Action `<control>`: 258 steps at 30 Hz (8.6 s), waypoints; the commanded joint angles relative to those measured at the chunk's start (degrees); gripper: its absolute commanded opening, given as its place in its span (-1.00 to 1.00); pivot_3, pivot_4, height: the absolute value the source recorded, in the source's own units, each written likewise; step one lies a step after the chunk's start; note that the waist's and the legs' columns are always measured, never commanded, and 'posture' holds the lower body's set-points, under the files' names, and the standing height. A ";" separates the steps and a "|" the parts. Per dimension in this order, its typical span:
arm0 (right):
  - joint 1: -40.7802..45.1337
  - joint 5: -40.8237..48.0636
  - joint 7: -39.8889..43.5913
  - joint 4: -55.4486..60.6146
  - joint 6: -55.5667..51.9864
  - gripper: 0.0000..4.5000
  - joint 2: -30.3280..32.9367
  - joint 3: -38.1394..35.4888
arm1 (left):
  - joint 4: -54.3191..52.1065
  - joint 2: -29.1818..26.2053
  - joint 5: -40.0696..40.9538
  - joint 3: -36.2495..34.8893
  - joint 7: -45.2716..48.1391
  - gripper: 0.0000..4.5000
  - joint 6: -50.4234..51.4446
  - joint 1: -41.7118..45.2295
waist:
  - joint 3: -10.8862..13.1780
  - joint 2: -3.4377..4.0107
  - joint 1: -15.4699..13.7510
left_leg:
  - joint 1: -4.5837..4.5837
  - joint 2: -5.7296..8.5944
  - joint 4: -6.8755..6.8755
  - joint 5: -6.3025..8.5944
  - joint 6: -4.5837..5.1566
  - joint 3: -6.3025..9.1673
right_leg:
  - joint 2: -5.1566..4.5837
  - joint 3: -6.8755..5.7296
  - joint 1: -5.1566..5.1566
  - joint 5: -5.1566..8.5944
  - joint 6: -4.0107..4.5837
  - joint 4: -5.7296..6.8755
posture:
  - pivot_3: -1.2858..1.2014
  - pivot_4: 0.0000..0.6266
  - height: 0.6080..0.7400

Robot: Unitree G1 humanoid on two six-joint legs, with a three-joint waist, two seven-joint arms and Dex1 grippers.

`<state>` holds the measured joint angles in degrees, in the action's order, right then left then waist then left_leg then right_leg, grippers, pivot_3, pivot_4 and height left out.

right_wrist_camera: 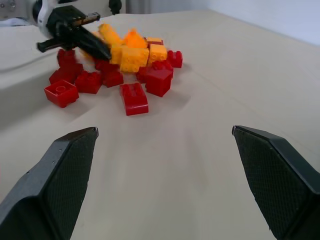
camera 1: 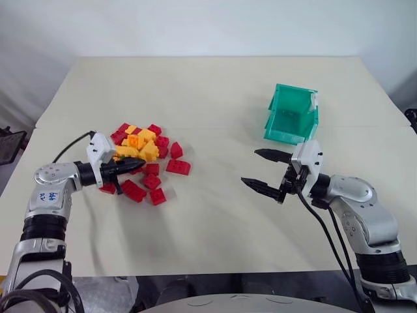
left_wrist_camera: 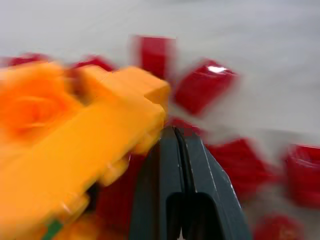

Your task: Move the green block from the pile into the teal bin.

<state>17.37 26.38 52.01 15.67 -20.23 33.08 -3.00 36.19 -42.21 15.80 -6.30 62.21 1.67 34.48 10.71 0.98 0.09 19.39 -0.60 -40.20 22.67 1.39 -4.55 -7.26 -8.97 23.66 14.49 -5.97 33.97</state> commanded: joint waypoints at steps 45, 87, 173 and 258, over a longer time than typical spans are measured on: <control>7.14 0.24 2.02 -5.79 2.06 1.00 -0.30 1.16 | -31.38 -8.93 14.24 -16.89 -1.73 -0.73 26.95 -20.89 | 0.04 -0.11 0.53 | -0.09 -0.19 0.03 -0.02 0.08 0.32 | -0.21 0.13 0.06 -0.02 -0.03 0.10 | 0.03 -0.52 1.00; 7.61 -1.97 2.10 -8.19 4.74 1.00 -3.83 2.19 | -22.11 -5.65 0.04 2.69 -23.59 0.99 45.68 1.50 | 0.07 -0.12 0.18 | 0.00 0.02 0.14 0.00 0.03 0.29 | -0.02 0.02 0.11 0.00 -0.01 0.04 | 0.03 -0.52 1.00; -7.59 6.74 2.80 6.52 -22.61 1.00 26.40 -15.57 | -21.41 3.44 11.87 -5.71 14.85 0.99 8.55 -5.22 | 0.18 -0.30 -1.62 | 0.70 -0.05 -1.00 -0.10 0.33 0.85 | -0.26 -0.09 0.03 -0.35 -0.38 0.02 | 0.03 -0.52 1.00; 8.40 -3.07 -44.20 17.10 -60.52 0.50 -17.19 2.34 | -28.51 8.56 14.15 -5.64 6.70 1.00 5.50 -10.41 | 0.17 -0.26 0.15 | 0.92 0.05 -0.77 -0.07 0.33 0.71 | -0.18 0.00 0.36 -0.40 -0.45 -0.06 | 0.03 -0.52 1.00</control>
<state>25.78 23.73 7.77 31.29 -82.21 15.54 -1.20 7.73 -33.72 29.21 -11.43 68.90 8.31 23.50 10.88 0.72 0.24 20.30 -0.57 -40.96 22.60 1.72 -3.84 -7.43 -8.97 24.03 14.10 -6.42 33.91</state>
